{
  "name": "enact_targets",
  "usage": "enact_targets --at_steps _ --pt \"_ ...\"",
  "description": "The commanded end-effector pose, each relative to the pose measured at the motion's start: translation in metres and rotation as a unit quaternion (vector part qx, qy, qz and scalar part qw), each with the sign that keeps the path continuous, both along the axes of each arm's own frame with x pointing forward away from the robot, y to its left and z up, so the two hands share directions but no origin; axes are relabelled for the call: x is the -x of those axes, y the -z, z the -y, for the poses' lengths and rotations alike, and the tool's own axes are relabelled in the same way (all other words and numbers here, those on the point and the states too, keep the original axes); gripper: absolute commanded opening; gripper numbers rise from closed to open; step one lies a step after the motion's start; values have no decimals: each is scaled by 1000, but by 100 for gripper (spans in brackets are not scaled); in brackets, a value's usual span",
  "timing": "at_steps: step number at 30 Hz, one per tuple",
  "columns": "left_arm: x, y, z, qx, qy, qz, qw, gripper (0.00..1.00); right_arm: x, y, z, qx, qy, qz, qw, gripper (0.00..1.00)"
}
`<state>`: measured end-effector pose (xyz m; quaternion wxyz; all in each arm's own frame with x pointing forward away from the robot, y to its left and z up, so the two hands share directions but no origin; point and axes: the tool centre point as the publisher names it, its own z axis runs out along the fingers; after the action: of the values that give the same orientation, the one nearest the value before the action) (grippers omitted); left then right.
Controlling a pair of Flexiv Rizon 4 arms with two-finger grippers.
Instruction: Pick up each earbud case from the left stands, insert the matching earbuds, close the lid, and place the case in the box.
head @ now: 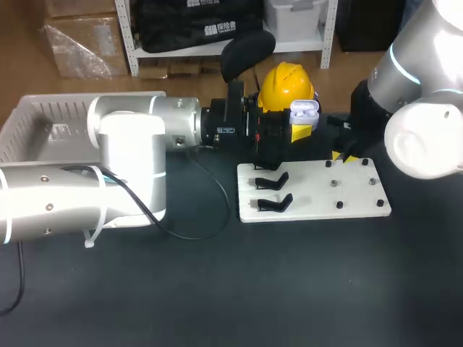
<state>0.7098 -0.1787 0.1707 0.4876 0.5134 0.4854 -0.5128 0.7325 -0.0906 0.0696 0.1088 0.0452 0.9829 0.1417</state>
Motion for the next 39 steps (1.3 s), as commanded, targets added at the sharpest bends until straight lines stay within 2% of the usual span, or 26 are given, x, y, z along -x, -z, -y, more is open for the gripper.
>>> enact_targets --at_steps 1,7,18,25,31,39 --pt "0 0 0 1 0 0 1000 0 18 -22 7 21 -50 -5 999 0" --pt "0 0 0 1 0 0 1000 0 35 -35 10 45 -107 -17 993 0" --pt "0 0 0 1 0 0 1000 0 54 -62 28 80 -146 -32 986 0" --pt "0 0 0 1 0 0 1000 0 63 -83 27 90 -190 -46 977 0" --pt "0 0 0 1 0 0 1000 0 62 -103 20 78 -204 -39 975 0" --pt "0 0 0 1 0 0 1000 0 61 -131 -8 72 -222 -9 972 0"
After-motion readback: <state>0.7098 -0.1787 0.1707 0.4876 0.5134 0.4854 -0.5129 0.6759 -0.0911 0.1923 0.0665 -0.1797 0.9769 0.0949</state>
